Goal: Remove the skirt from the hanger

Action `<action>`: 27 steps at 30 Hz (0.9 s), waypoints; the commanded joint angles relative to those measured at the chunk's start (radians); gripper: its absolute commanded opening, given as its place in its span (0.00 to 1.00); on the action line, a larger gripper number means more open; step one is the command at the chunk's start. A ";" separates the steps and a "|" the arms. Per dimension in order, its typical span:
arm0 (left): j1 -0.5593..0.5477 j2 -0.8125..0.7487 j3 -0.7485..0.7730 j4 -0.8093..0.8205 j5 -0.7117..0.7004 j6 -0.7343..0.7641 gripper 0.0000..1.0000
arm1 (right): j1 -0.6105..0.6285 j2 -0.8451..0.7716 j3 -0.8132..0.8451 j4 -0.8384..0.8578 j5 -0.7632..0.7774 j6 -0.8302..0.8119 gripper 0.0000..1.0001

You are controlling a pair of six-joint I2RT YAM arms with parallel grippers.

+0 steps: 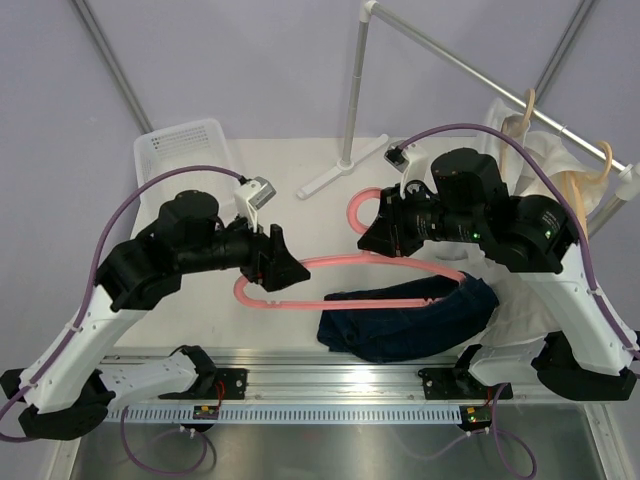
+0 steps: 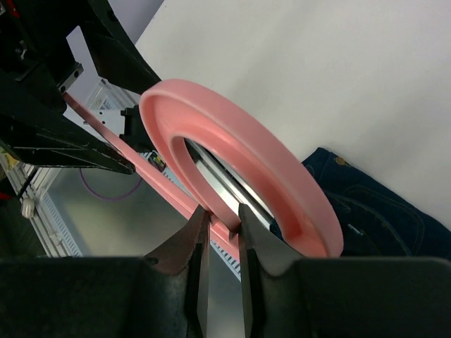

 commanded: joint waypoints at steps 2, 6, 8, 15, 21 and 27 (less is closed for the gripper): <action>-0.001 -0.034 -0.025 0.087 0.246 0.038 0.70 | -0.001 -0.019 0.000 0.021 -0.058 -0.029 0.00; -0.001 -0.038 -0.051 0.093 0.309 0.035 0.27 | 0.000 -0.018 0.004 0.022 -0.056 -0.037 0.00; -0.001 -0.041 -0.061 0.102 0.322 0.017 0.00 | 0.000 -0.014 0.007 0.019 -0.030 -0.038 0.07; 0.001 0.009 0.055 -0.055 0.029 0.029 0.00 | 0.000 0.019 0.115 -0.067 0.158 -0.018 0.96; 0.005 0.096 0.176 -0.027 -0.336 0.055 0.00 | -0.001 0.015 0.342 -0.174 0.267 0.049 1.00; 0.009 0.254 0.290 0.153 -0.441 0.135 0.00 | -0.001 -0.140 0.356 -0.113 0.281 0.152 0.91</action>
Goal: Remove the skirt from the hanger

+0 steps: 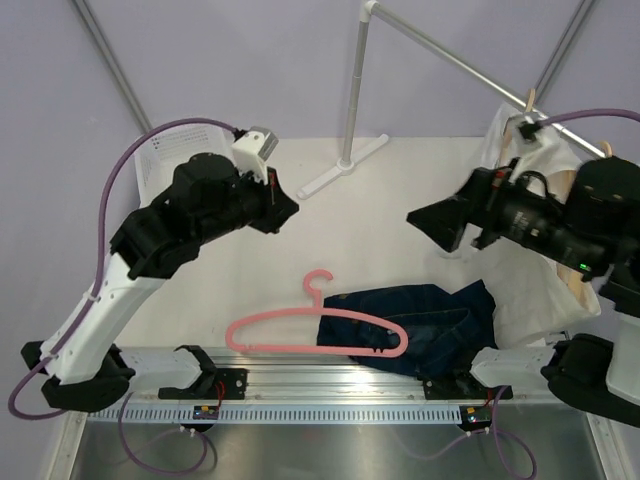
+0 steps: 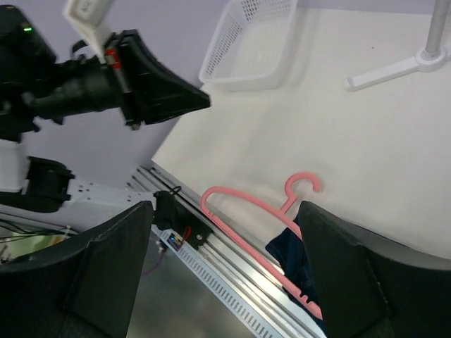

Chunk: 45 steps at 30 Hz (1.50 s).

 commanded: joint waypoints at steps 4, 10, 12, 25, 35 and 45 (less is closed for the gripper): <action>0.060 0.244 0.190 0.078 0.134 0.104 0.00 | -0.001 -0.147 -0.072 -0.015 0.013 0.093 0.89; 0.066 0.038 -0.272 0.222 0.079 -0.015 0.42 | -0.001 -0.058 -0.211 -0.141 -0.188 0.084 0.86; 0.082 -0.110 -0.376 0.228 -0.024 -0.105 0.61 | -0.001 -0.066 -0.325 -0.092 -0.250 0.068 0.86; 0.140 -0.156 -0.041 -0.180 -0.394 -0.239 0.99 | 0.009 0.178 -0.800 0.250 -0.364 -0.041 0.86; 0.139 -0.410 -0.214 0.041 -0.141 -0.270 0.99 | 0.015 0.478 -0.739 0.431 -0.369 -0.154 0.82; 0.139 -0.476 -0.277 0.043 -0.060 -0.411 0.95 | 0.065 0.750 -0.535 0.430 -0.179 0.175 0.57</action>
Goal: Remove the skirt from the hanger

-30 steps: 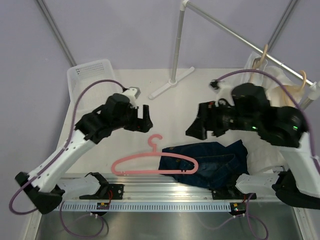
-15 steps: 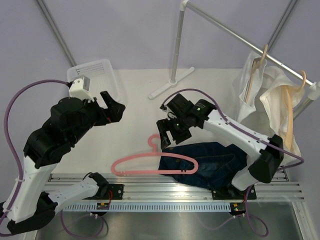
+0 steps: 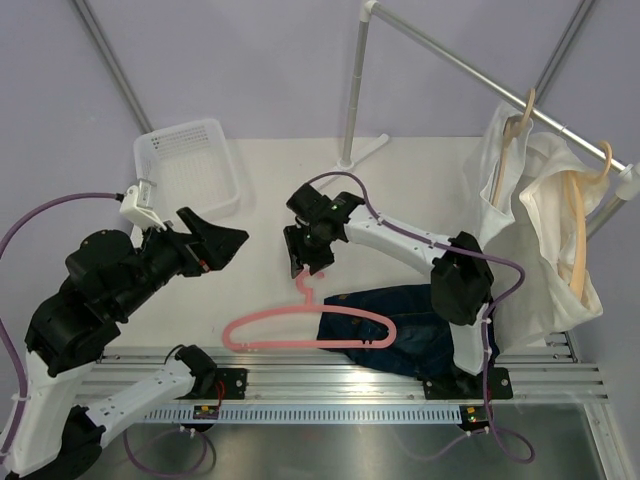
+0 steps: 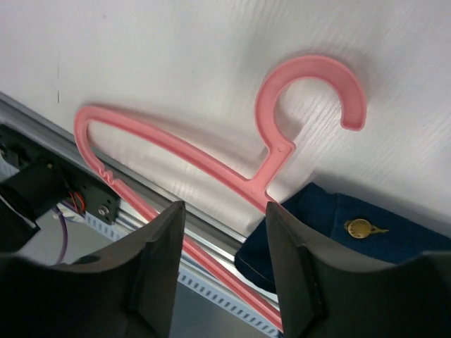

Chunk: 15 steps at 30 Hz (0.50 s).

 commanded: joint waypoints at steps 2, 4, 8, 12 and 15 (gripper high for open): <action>0.001 -0.029 0.006 0.036 0.038 -0.045 0.95 | 0.057 0.061 0.070 -0.029 0.131 0.164 0.63; 0.001 -0.027 0.023 0.000 0.021 -0.040 0.95 | 0.061 0.065 0.045 -0.032 0.158 0.215 0.64; 0.001 -0.024 0.043 -0.027 0.024 -0.037 0.95 | 0.061 0.098 0.002 -0.033 0.178 0.258 0.65; 0.001 -0.035 0.035 -0.041 0.023 -0.040 0.95 | 0.064 0.123 -0.008 -0.055 0.237 0.296 0.62; 0.001 -0.034 0.041 -0.052 0.027 -0.037 0.95 | 0.064 0.127 -0.041 -0.043 0.257 0.301 0.61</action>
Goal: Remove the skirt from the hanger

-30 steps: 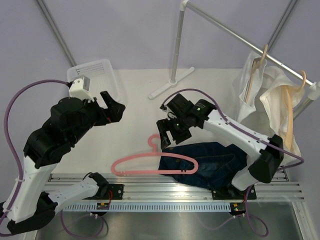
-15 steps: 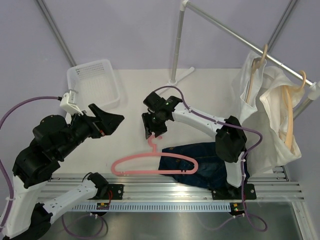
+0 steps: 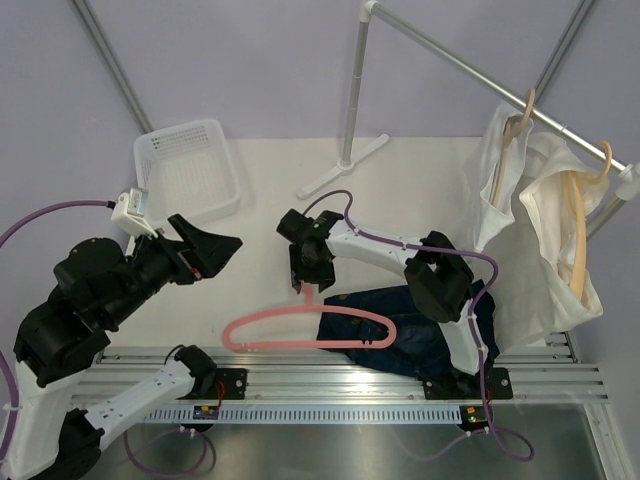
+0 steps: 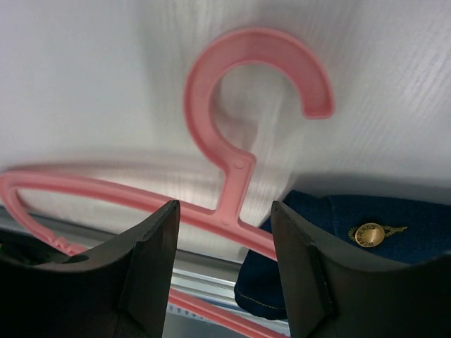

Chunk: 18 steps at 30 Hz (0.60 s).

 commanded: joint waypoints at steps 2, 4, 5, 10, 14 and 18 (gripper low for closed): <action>0.002 -0.007 0.029 -0.001 0.016 0.000 0.95 | 0.000 0.027 -0.020 -0.013 0.078 0.052 0.61; 0.002 -0.007 0.037 -0.013 0.015 0.005 0.95 | 0.000 0.035 -0.030 -0.013 0.083 0.072 0.60; 0.001 -0.007 0.039 -0.017 0.013 0.003 0.95 | 0.000 0.035 -0.033 -0.003 0.087 0.081 0.60; 0.001 -0.004 0.057 -0.045 0.011 0.014 0.96 | 0.001 0.067 0.005 -0.015 0.100 0.147 0.59; 0.001 0.010 0.077 -0.059 0.019 0.025 0.96 | 0.007 0.096 0.041 -0.041 0.104 0.178 0.59; 0.001 0.014 0.091 -0.076 0.019 0.034 0.96 | 0.024 0.114 0.053 -0.070 0.126 0.201 0.58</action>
